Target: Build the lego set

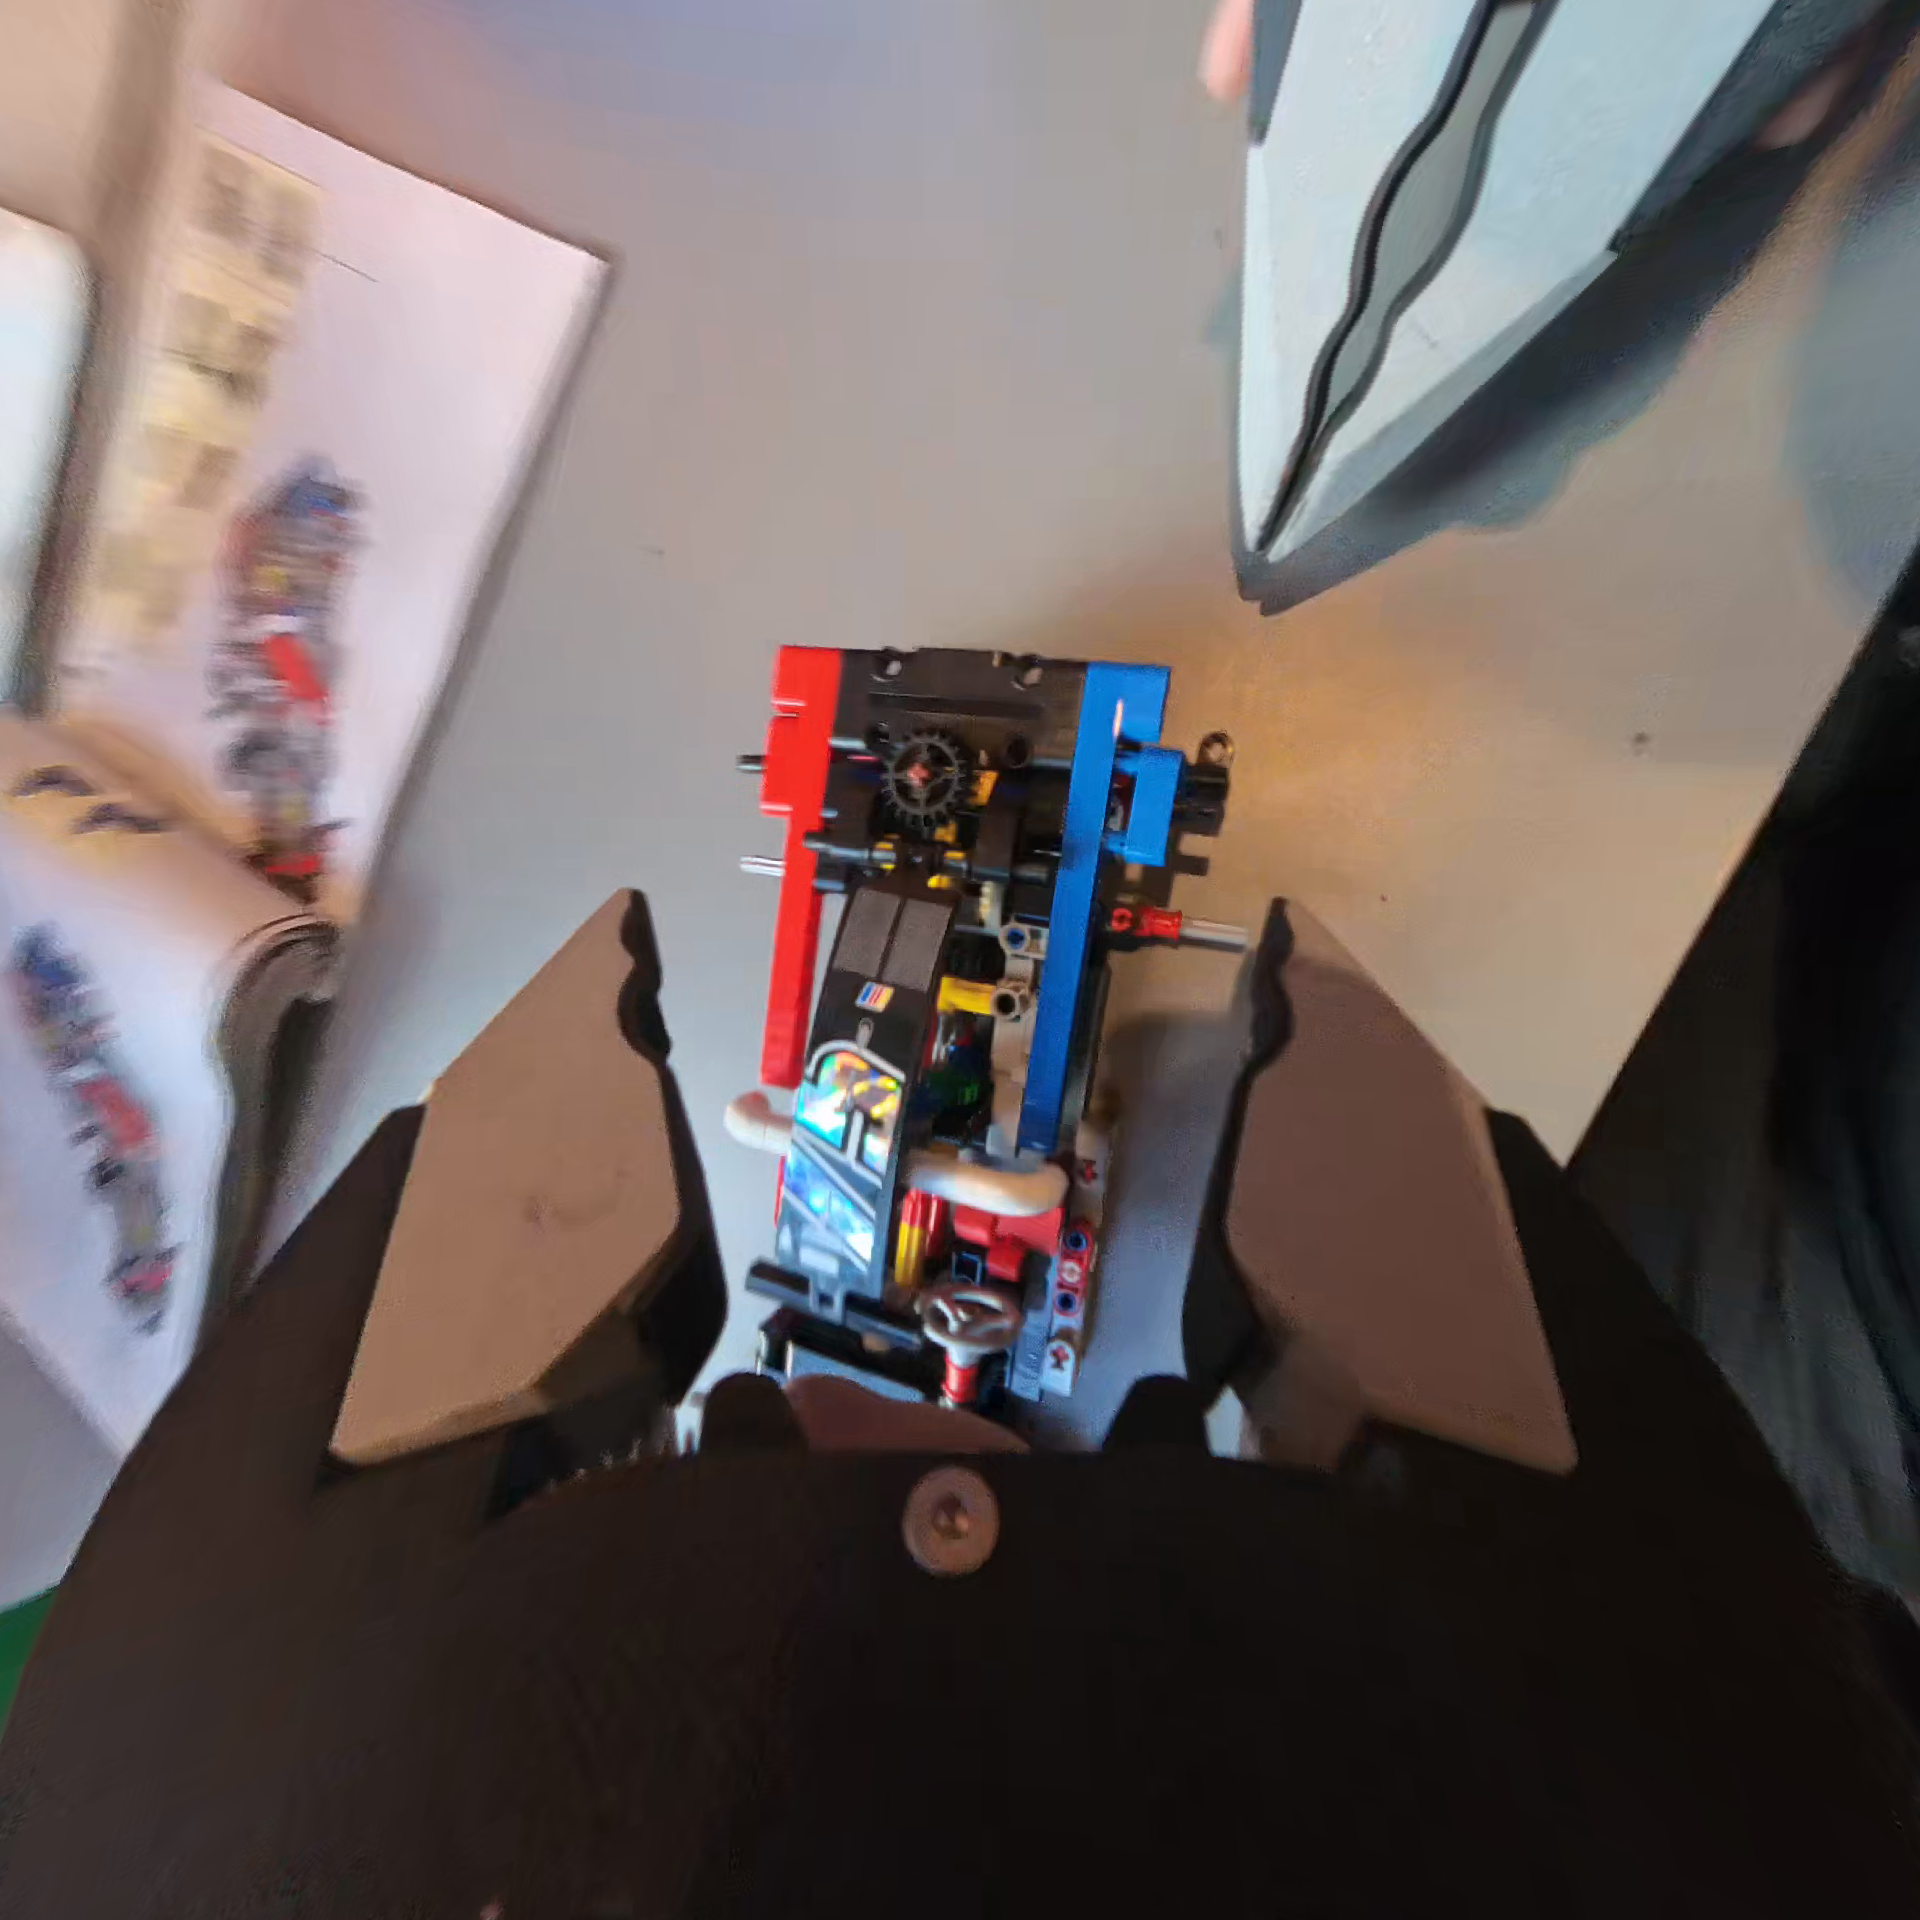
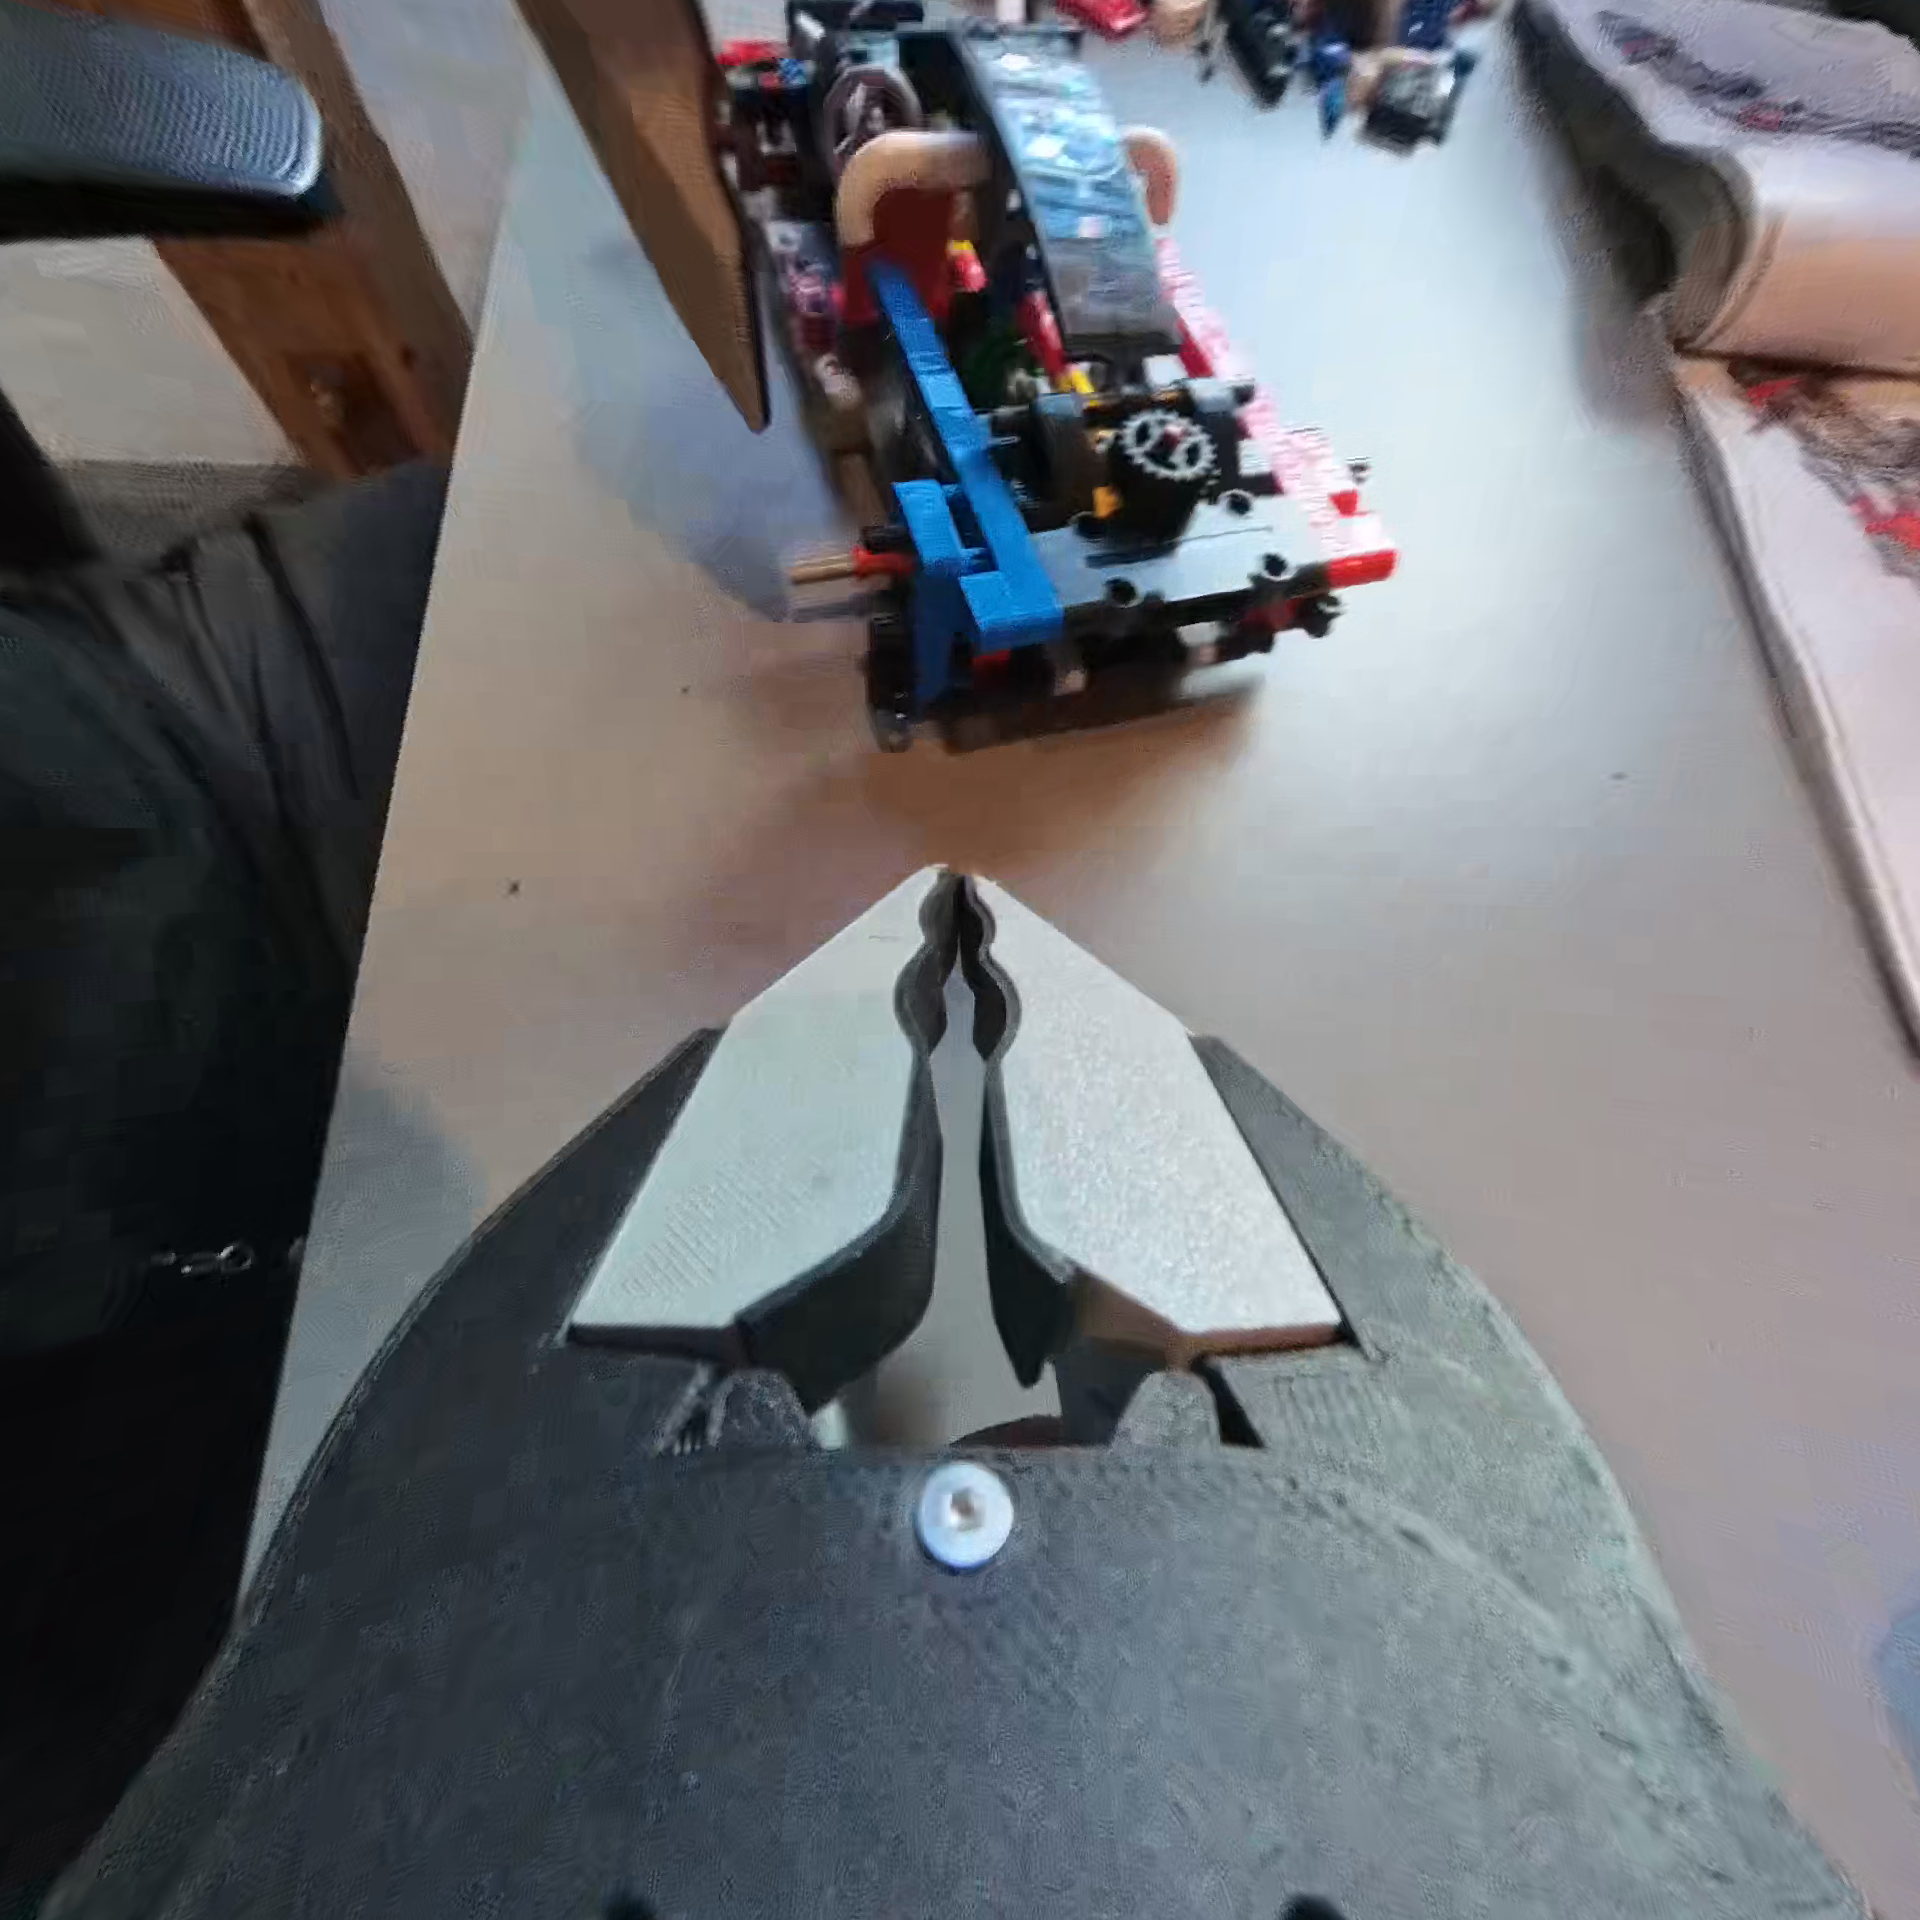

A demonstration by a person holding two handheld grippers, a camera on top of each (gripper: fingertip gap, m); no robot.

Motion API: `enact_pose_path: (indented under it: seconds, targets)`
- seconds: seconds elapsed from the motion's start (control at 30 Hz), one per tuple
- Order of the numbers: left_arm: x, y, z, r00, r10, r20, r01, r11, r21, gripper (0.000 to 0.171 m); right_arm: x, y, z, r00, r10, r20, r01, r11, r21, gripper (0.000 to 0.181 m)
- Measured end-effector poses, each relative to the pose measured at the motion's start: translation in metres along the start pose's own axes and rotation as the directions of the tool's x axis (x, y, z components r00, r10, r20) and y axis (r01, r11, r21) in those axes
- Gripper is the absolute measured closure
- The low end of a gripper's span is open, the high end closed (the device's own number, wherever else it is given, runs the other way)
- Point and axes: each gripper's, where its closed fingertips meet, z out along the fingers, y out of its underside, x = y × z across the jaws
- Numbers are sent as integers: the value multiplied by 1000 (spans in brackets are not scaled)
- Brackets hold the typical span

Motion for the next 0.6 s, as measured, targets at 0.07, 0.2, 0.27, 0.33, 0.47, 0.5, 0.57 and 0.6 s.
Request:
enact_pose_path:
  seconds: [0.07, 0.2, 0.27, 0.33, 0.47, 0.5, 0.57, 0.6]
  targets:
    - [3, 5, 17, 992, 6, -123, -13, 998, -60, 61, -11, -1, 5, 998, -34, 55, 34, 999, -11, 181]
    - [-5, 35, 42, 987, 92, -131, -123, 961, -249, 80, -5, -9, 8, 998, 40, 44, -41, 998, 38, 91]
    - [-2, 34, 46, 986, 91, -140, -123, 964, -237, 87, 1, -15, 5, 996, 78, 43, -81, 994, 77, 91]
    - [0, 29, 48, 988, 70, -134, -96, 974, -203, 87, 8, -22, 5, 995, 95, 31, -98, 988, 116, 85]
    - [0, 26, 46, 987, 79, -139, -96, 987, -125, 88, 11, -15, 20, 994, 97, 51, -98, 995, 26, 87]
    - [0, 25, 44, 987, 81, -136, -95, 990, -103, 89, 9, -18, 22, 996, 60, 59, -62, 998, 33, 96]
    - [2, 24, 40, 986, 94, -137, -104, 992, -67, 91, 2, -23, 27, 998, -32, 59, 29, 999, 46, 114]
    - [3, 24, 39, 986, 98, -135, -106, 993, -52, 92, -1, -24, 29, 996, -74, 48, 71, 996, 48, 121]
